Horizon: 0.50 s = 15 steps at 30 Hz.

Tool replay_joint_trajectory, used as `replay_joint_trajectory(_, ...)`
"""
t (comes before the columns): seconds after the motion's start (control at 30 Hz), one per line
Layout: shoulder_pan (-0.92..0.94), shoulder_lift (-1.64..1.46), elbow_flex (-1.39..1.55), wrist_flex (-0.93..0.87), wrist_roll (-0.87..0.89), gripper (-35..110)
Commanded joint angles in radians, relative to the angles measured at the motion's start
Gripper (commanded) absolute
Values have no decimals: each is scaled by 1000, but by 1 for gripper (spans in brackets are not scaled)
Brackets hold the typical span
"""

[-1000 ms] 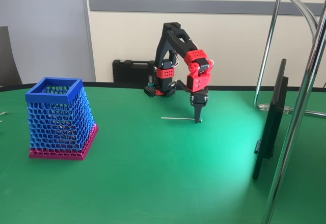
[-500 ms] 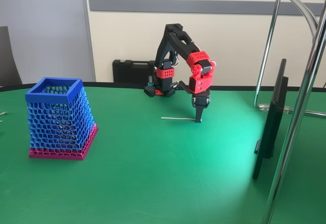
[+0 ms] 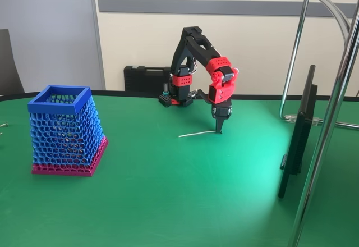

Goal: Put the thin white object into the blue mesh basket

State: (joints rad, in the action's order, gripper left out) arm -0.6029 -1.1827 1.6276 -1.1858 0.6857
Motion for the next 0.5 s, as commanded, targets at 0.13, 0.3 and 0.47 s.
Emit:
replay_joint_trajectory(0.13, -6, 5, -20, -14, -23, 2)
replay_joint_trajectory(0.3, -3, -28, -28, -14, -55, 1)
replay_joint_trajectory(0.47, 23, -107, -46, -15, -97, 1)
